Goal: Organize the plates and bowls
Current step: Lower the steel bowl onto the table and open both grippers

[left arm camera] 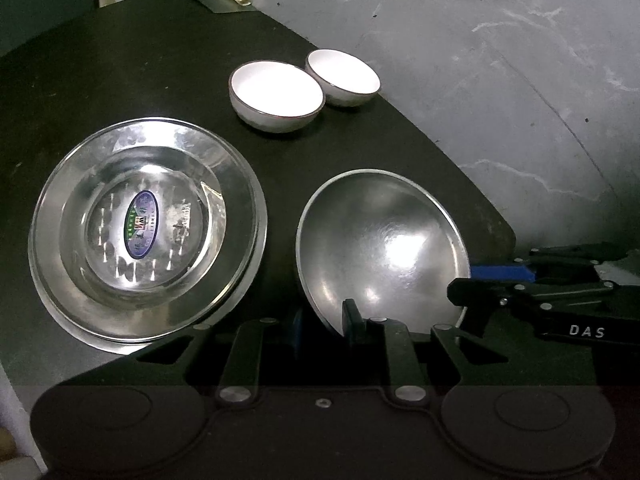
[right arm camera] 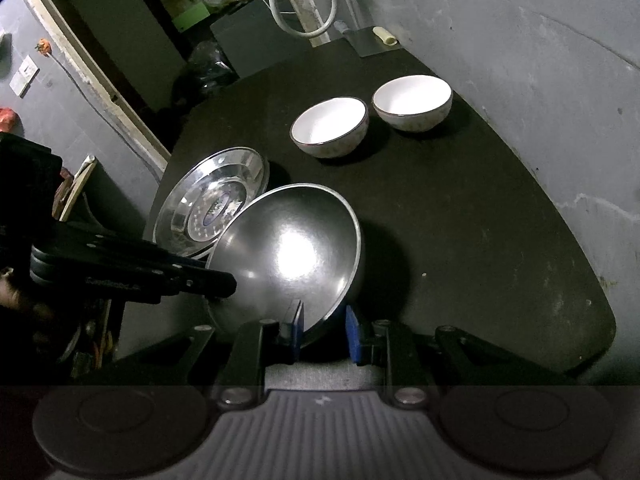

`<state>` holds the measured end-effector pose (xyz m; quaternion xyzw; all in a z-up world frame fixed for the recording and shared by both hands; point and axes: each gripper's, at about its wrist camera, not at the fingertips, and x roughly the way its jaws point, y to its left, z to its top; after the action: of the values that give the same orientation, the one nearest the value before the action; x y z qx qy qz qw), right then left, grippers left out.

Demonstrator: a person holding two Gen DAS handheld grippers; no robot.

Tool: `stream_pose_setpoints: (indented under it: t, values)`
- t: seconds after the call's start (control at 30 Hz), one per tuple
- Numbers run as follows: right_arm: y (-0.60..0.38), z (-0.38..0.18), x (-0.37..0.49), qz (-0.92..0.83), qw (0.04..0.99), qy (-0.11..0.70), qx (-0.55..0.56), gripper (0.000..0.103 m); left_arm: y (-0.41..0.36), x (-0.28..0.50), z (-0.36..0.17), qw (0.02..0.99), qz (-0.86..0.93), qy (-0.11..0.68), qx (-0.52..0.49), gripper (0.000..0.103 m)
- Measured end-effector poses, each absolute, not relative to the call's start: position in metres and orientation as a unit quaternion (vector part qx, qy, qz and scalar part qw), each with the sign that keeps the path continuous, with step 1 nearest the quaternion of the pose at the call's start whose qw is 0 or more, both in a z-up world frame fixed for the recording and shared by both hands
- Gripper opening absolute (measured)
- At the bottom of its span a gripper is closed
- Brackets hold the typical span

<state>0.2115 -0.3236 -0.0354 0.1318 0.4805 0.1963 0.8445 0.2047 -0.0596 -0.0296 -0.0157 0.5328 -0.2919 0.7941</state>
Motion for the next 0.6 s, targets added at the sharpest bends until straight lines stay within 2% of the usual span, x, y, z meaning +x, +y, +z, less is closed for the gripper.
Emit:
stream_pose_setpoints:
  t: [0.2,0.47,0.5,0.57,0.6]
  values:
    - [-0.323,-0.035,0.210,0.189,0.848,0.477,0.130,0.030,-0.058,0.203,-0.029,0.796,-0.293,0.530,-0.015,0.025]
    - [-0.326,-0.033,0.206,0.177,0.854,0.471,0.130,0.035,-0.053,0.200,-0.020,0.801,-0.295,0.521,-0.009,0.038]
    - [-0.326,-0.032,0.206,0.176,0.855,0.469,0.131,0.037,-0.053,0.199,-0.016,0.801,-0.300,0.517,-0.008,0.040]
    - [-0.327,-0.029,0.206,0.174,0.859,0.463,0.132,0.048,-0.050,0.198,-0.008,0.805,-0.309,0.507,-0.008,0.047]
    - [-0.328,-0.028,0.206,0.173,0.861,0.459,0.132,0.050,-0.049,0.198,-0.003,0.808,-0.312,0.500,-0.008,0.055]
